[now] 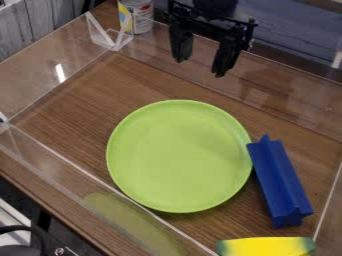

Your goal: Put the blue object in the green plate

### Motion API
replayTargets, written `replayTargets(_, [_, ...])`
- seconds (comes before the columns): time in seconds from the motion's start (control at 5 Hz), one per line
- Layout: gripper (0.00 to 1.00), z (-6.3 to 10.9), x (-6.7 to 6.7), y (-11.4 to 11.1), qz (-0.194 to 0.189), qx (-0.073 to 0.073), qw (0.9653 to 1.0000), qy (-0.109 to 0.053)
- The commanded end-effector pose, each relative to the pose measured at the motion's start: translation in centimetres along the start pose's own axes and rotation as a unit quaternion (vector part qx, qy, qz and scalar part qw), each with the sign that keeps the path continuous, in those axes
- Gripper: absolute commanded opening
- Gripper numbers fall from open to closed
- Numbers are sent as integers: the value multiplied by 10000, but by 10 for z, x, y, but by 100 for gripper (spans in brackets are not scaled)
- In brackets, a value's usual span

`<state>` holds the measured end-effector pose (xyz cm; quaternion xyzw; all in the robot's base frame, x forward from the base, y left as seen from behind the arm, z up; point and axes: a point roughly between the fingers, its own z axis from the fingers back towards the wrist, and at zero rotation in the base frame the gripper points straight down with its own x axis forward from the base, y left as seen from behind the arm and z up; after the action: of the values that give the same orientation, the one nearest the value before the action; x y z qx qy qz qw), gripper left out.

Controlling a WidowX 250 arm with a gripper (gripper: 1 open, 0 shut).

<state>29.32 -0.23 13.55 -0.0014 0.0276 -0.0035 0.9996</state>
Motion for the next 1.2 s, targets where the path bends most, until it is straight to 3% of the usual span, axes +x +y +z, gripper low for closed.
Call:
replayTargets(0.0, [100, -10, -1, -3, 9, -12, 9999, 134])
replayTargets(0.4, [100, -22, -24, -60, -66, -211, 9997, 118])
replayTargets(0.8, [100, -35, -38, -118, -194, -371, 9991, 40])
replayTargets(1.0, [100, -43, -40, -133, -222, -421, 9989, 15])
